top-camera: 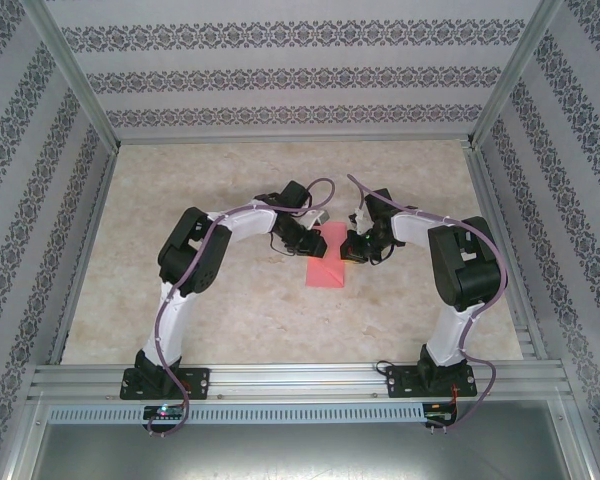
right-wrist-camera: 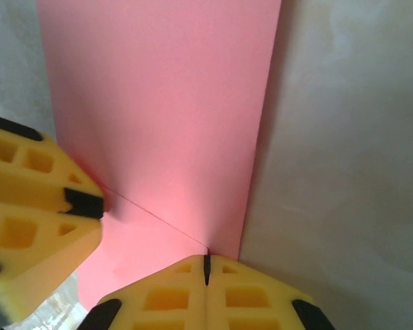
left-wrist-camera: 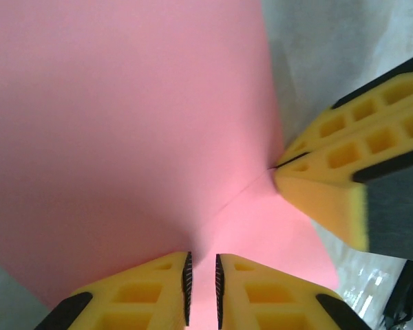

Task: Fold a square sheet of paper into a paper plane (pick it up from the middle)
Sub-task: Fold the triangle a second time at the center of the table.

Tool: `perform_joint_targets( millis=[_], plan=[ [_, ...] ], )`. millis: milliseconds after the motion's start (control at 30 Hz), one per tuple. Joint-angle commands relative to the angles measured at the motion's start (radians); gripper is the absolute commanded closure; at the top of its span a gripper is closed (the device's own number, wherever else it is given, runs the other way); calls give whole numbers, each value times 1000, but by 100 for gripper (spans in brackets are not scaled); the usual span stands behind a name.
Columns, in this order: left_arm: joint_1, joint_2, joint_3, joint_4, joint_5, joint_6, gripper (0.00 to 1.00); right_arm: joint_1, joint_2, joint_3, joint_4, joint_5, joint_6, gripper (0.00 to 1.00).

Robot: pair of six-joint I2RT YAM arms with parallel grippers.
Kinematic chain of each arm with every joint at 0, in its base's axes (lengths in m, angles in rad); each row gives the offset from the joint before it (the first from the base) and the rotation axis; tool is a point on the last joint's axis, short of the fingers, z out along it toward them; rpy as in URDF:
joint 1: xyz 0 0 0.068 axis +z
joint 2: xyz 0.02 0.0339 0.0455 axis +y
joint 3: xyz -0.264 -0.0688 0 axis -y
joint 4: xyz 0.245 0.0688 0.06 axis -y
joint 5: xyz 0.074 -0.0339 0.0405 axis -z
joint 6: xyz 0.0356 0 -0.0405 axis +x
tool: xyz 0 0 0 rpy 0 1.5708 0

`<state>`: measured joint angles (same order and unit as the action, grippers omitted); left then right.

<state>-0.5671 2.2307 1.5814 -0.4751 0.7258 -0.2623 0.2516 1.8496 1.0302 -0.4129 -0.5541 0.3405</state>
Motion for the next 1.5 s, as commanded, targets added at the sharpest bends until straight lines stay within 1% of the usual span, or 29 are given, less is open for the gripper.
perform_joint_targets(
  millis=[0, 167, 400, 533, 633, 733, 867, 967, 1100, 1267, 1467],
  plan=[
    [9, 23, 3, -56, -37, 42, 80, 8, 18, 9, -23, 53, -4, 95],
    [9, 36, -1, -75, -70, 58, 79, 13, 4, 6, -11, 61, 9, 94],
    [7, 60, -14, -105, -151, 84, 80, 19, -58, -2, -11, 85, 17, 86],
    [2, 73, -19, -111, -184, 92, 80, 19, -121, -15, -33, 113, 12, 75],
    [1, 83, -17, -116, -204, 93, 80, 20, -173, -31, -49, 115, 19, 72],
    [1, 86, -17, -115, -206, 90, 79, 24, -237, -71, -33, 72, 51, 73],
    [2, 93, -14, -115, -213, 86, 80, 45, -282, -167, 87, -78, 171, 81],
    [2, 97, -10, -112, -217, 78, 79, 89, -286, -211, 151, -111, 235, 85],
    [2, 98, -14, -105, -211, 78, 79, 128, -258, -228, 182, -101, 256, 88],
    [3, 97, -20, -100, -208, 75, 80, 134, -187, -209, 211, -99, 251, 89],
    [4, 90, -26, -100, -208, 74, 80, 127, -136, -183, 167, -45, 195, 91]
  ],
)
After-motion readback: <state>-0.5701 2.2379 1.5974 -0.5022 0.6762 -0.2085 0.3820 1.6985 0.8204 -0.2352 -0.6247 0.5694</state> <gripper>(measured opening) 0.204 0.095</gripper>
